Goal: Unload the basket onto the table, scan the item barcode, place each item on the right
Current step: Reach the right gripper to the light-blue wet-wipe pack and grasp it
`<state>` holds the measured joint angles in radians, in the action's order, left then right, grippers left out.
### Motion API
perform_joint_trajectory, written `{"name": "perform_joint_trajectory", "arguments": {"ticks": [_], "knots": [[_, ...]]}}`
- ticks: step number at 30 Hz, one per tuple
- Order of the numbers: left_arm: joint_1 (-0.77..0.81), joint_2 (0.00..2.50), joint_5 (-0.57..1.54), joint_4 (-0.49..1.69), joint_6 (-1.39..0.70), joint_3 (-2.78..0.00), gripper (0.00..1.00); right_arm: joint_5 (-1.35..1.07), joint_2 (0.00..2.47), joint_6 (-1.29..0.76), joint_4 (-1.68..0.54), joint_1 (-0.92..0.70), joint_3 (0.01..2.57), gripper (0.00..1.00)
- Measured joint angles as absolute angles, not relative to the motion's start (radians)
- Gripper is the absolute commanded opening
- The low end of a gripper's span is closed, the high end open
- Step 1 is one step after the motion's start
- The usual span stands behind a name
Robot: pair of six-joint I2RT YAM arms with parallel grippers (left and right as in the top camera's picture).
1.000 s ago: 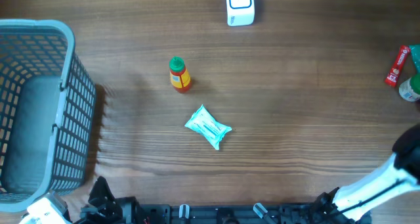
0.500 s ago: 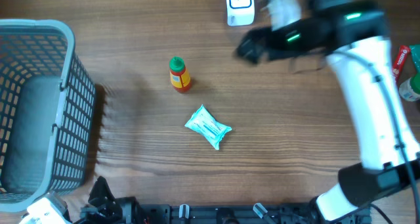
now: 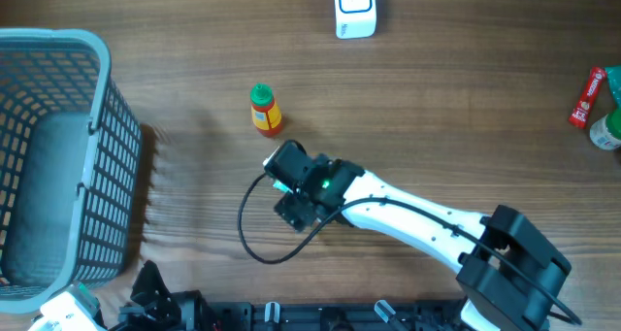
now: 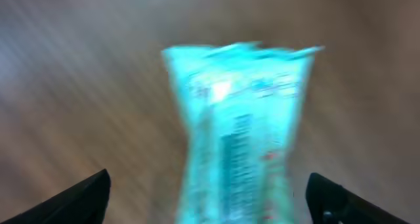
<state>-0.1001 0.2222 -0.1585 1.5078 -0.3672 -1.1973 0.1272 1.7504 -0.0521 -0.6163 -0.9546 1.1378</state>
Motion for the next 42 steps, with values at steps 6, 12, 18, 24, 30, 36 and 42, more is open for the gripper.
{"name": "perform_joint_trajectory", "arguments": {"ticks": [6, 12, 18, 24, 30, 36, 42], "knots": [[-0.1, 0.222, -0.159, 1.508, -0.367, -1.197, 1.0, 0.231, 1.781, -0.067, -0.567, -0.954, 1.137, 0.77], [-0.1, 0.222, -0.159, 1.508, -0.368, -1.197, 1.0, 0.252, 1.816, -0.074, -0.555, -1.074, 1.135, 0.67], [-0.1, 0.222, -0.159, 1.507, -0.367, -1.197, 1.0, 0.39, 1.901, -0.094, -0.544, -1.09, 1.135, 0.65], [-0.1, 0.222, -0.159, 1.508, -0.367, -1.197, 1.0, 0.453, 1.914, -0.104, -0.544, -1.09, 1.135, 0.53], [-0.1, 0.222, -0.159, 1.508, -0.367, -1.197, 1.0, 0.428, 1.946, -0.074, -0.613, -1.082, 1.168, 0.05], [-0.1, 0.222, -0.159, 1.507, -0.367, -1.197, 1.0, 0.285, 1.947, -0.059, -0.735, -1.038, 1.254, 0.04], [-0.1, 0.222, -0.159, 1.508, -0.367, -1.197, 1.0, -0.642, 1.838, 0.181, -0.968, -0.711, 1.338, 0.04]]}}
